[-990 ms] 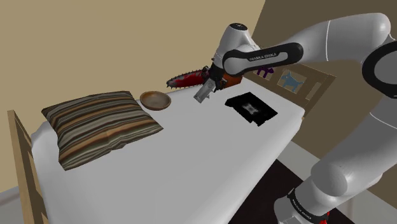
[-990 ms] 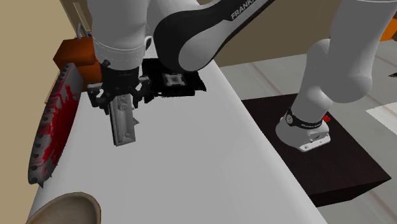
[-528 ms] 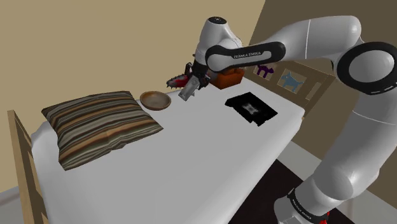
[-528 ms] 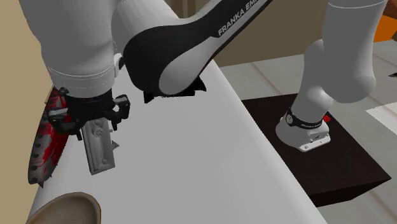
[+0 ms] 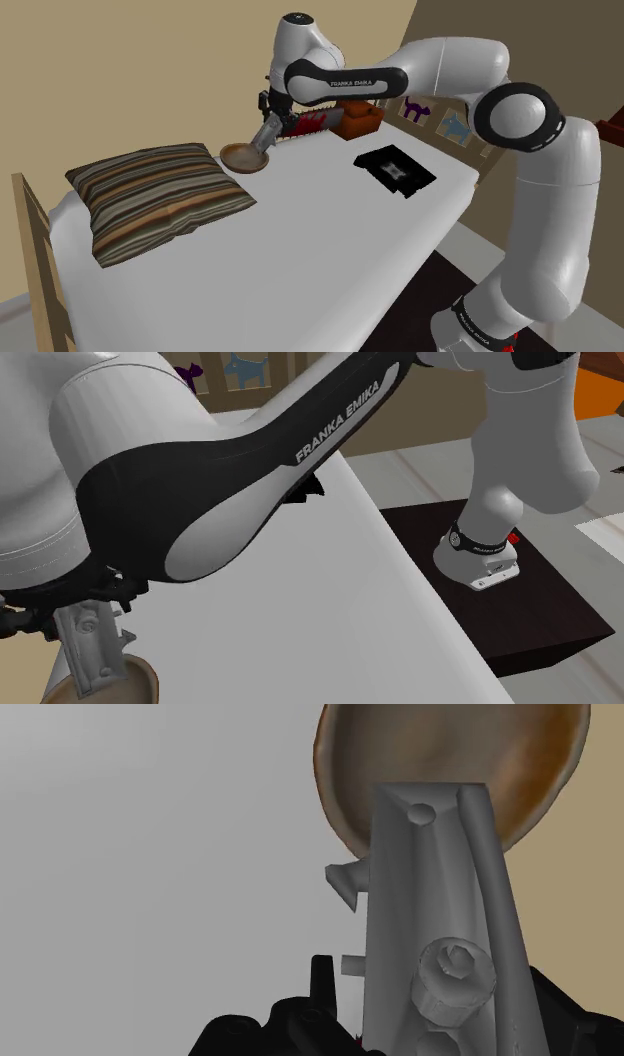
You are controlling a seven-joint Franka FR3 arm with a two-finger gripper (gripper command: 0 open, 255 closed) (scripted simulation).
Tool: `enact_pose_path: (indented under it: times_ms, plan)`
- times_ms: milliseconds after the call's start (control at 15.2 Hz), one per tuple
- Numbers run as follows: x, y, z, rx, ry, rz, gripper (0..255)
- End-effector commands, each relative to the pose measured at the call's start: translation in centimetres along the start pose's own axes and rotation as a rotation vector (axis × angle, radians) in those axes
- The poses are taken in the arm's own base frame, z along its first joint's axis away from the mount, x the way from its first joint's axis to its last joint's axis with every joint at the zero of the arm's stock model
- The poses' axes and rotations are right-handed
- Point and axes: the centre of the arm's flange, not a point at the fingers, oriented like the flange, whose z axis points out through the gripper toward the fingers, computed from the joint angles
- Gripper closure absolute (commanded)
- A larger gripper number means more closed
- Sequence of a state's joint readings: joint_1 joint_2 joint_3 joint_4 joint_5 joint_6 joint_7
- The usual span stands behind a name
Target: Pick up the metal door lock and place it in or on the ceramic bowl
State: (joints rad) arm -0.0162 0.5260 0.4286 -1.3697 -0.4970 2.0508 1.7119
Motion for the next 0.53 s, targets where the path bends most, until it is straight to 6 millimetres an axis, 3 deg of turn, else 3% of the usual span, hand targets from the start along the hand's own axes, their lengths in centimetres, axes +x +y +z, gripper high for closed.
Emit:
enact_pose_path:
  times_ms: [0,198,462]
  plan:
    - [-1.5,-2.3,0.2,0.000,0.001,0.002,255]
    - [-4.1,-6.0,0.2,0.000,0.001,0.002,255]
    - [-4.6,-5.5,2.2,0.000,0.001,0.002,255]
